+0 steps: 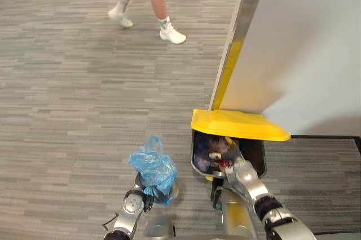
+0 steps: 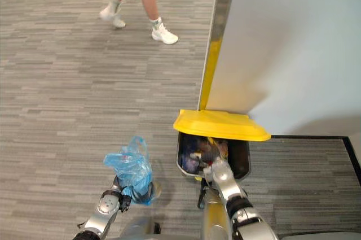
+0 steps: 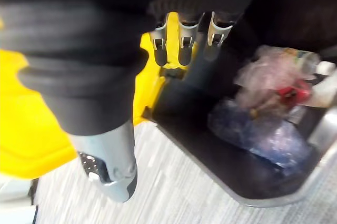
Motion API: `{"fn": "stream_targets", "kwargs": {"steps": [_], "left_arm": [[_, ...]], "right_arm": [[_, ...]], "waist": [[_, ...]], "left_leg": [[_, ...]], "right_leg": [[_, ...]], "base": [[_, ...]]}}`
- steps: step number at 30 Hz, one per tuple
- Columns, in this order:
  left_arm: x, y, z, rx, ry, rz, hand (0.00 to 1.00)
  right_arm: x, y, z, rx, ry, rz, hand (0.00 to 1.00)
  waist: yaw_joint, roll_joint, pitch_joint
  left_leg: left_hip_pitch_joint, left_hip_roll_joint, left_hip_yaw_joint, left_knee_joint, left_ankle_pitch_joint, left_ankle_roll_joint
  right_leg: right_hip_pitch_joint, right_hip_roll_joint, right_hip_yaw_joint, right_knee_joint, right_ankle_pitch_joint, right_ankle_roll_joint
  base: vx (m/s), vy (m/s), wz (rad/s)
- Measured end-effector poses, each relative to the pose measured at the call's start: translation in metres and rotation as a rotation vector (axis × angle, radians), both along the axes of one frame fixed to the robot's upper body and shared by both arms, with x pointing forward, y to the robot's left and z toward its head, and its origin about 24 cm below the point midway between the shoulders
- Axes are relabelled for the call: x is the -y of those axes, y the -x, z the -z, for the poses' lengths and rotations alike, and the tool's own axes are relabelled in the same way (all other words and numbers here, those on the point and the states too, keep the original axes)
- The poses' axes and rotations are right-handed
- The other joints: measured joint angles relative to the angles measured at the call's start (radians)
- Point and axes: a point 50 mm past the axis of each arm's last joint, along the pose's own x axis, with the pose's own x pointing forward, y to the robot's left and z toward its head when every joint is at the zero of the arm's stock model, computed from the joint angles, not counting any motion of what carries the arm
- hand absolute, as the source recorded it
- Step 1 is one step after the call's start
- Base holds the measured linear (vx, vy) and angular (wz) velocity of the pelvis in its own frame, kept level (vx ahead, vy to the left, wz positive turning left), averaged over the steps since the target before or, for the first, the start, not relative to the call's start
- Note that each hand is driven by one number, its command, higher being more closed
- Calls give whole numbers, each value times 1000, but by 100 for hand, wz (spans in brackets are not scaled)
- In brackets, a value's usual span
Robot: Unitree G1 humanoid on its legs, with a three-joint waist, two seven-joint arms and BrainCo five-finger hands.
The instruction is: Gather rubbish on tea table into small bin, then transfer packed bag to large trash can.
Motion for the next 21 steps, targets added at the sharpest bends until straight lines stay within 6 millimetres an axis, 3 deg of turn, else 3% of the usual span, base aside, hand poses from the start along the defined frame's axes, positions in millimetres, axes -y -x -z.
{"fn": "stream_targets", "kwargs": {"steps": [4, 11, 17, 21], "left_arm": [[2, -10, -14, 73, 11, 4, 100], [1, -20, -33, 176, 28, 21, 100], [7, -26, -45, 235, 49, 59, 100], [11, -30, -57, 290, 57, 92, 100]], "right_arm": [[-1, -27, -36, 133, 64, -53, 0], [26, -72, -113, 368, 230, -45, 0], [53, -76, -139, 431, 366, -23, 0], [55, -77, -146, 453, 383, -21, 0]], "waist": [[10, 5, 43], [14, 10, 87], [34, 6, 102], [35, 0, 108]], "left_leg": [[-52, 11, -28, 52, -18, 7], [-90, 31, -53, 84, -17, -14], [-99, 31, -57, 93, -18, -14], [-114, 32, -64, 115, -28, -12]], "right_leg": [[-12, 1, -8, -13, 12, 7], [-19, 15, -33, -11, 23, -6], [-22, 15, -40, 1, 18, -11], [-25, 14, -46, 4, 15, -9]], "base": [[-133, -54, 11], [-28, -9, 8], [-2, 23, 5], [-16, 27, 4]]}}
